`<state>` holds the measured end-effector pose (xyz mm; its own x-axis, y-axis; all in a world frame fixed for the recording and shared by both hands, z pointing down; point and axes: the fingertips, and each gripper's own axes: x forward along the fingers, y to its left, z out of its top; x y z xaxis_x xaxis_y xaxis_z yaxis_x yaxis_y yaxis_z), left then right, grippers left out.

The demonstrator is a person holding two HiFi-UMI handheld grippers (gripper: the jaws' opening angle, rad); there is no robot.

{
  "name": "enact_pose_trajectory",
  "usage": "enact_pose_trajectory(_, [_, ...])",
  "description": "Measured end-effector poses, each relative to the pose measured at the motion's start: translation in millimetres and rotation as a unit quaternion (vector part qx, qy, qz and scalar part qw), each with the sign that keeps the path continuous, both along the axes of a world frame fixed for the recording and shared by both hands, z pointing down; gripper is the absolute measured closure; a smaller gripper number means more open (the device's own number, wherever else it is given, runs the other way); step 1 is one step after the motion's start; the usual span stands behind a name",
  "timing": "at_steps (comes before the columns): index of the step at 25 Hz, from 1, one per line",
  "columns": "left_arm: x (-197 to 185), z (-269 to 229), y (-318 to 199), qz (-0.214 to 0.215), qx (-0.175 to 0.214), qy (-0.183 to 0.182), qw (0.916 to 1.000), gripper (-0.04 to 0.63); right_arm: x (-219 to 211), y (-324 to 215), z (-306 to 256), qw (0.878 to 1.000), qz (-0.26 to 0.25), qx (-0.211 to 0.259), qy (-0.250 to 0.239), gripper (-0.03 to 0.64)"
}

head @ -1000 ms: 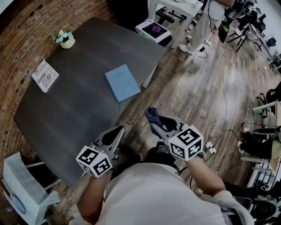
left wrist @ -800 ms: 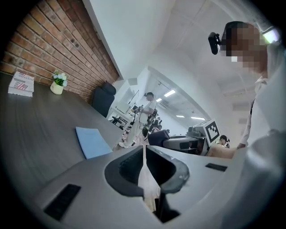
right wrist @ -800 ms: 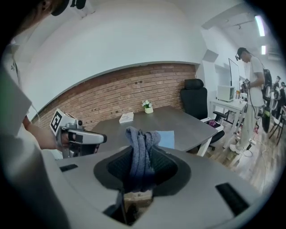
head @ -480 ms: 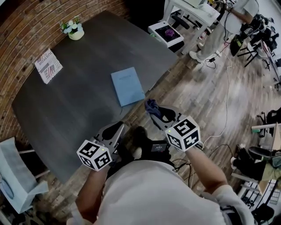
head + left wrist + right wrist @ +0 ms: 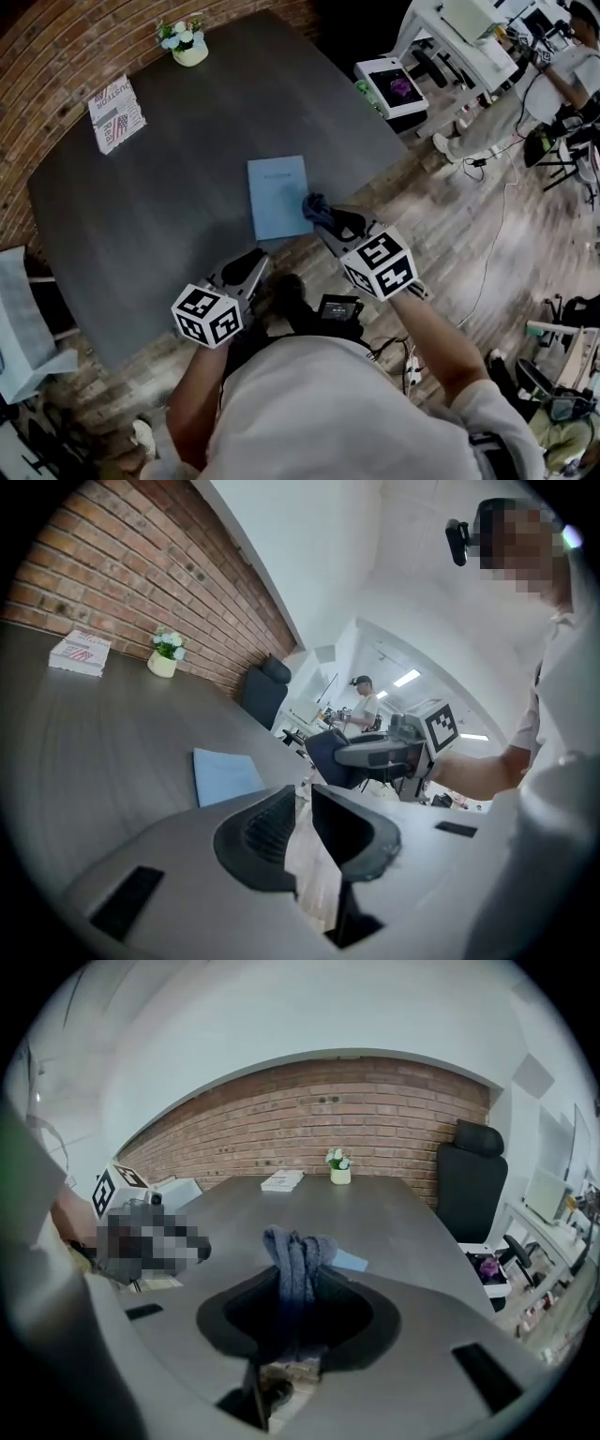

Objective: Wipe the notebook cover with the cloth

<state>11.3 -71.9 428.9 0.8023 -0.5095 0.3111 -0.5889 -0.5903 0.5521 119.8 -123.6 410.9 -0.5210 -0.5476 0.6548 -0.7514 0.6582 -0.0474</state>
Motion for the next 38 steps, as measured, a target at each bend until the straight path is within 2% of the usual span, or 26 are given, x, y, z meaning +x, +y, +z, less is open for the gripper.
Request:
enact_pose_trajectory(5, [9.6,27.9,-11.7,-0.020,-0.027,-0.016,0.9993,0.541,-0.2,-27.5,31.7,0.998,-0.052,-0.011,0.040,0.491])
enact_pose_trajectory(10, [13.0,52.1,-24.4,-0.036,-0.045,-0.035,0.9977,0.540,-6.4,-52.8,61.3,0.991,-0.102,-0.006,0.091,0.491])
enact_pose_trajectory(21, [19.3,93.8,-39.3,-0.053,-0.079,-0.061,0.9936,0.540,-11.8,-103.5,118.1,0.952,-0.197,0.034,0.231,0.491])
enact_pose_trajectory(31, [20.9,102.0,-41.6,-0.046,-0.090,-0.070,0.9924,0.540,-23.7,-149.4,134.3,0.926,-0.231,0.064,0.292,0.491])
enact_pose_trajectory(35, [23.5,100.1,-40.3,-0.045,-0.089,-0.069,0.9927,0.540,-28.1,-166.3,136.2,0.918,-0.235,0.077,0.309,0.491])
enact_pose_trajectory(38, [23.5,100.6,-38.9,-0.042,-0.091,-0.068,0.9926,0.540,-29.7,-171.8,148.9,0.914,-0.237,0.069,0.321,0.491])
